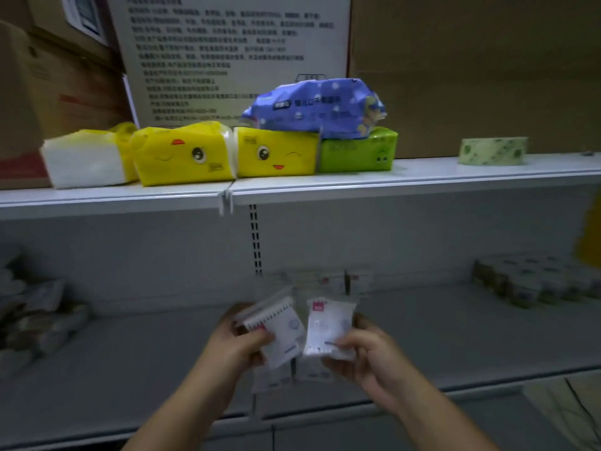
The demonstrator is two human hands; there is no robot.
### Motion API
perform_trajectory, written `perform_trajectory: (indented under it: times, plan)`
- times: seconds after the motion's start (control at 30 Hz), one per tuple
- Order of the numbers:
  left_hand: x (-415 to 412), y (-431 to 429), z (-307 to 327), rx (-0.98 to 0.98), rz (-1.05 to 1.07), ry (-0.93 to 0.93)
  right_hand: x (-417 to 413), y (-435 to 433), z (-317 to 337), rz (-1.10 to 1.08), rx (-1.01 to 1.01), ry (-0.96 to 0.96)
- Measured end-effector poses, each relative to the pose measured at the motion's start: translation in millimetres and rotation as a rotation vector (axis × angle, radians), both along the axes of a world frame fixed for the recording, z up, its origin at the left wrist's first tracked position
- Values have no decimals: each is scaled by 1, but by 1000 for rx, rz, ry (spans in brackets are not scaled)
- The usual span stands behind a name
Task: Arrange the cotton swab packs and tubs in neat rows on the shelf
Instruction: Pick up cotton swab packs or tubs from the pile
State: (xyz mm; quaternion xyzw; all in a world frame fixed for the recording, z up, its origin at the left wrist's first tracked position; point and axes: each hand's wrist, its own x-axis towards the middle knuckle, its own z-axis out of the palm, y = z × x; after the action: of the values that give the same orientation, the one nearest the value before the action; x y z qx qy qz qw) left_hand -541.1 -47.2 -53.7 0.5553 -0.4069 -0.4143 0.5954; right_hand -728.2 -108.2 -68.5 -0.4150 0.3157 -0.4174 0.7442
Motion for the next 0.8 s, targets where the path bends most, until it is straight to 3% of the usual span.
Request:
perform_trajectory:
  times: [0.1, 0.23, 0.4, 0.6, 0.73, 0.8]
  plan:
    - [-16, -36, 13, 26, -24, -246, -18, -24, 2, -90, -37, 38]
    - [-20, -107, 24, -63, -112, -354, -46, -69, -1, -280, -141, 157]
    - [-33, -199, 22, -70, -134, -819, -76, -127, -25, -517, -260, 663]
    - [-53, -265, -2, 96, -274, -1313, -85, -171, -51, -546, -283, 882]
    - [-53, -280, -19, 186, -191, -1688, -78, -199, -73, -482, -350, 1041]
    - [-56, -281, -24, 193, -163, -1787, -73, -209, -78, -438, -389, 1036]
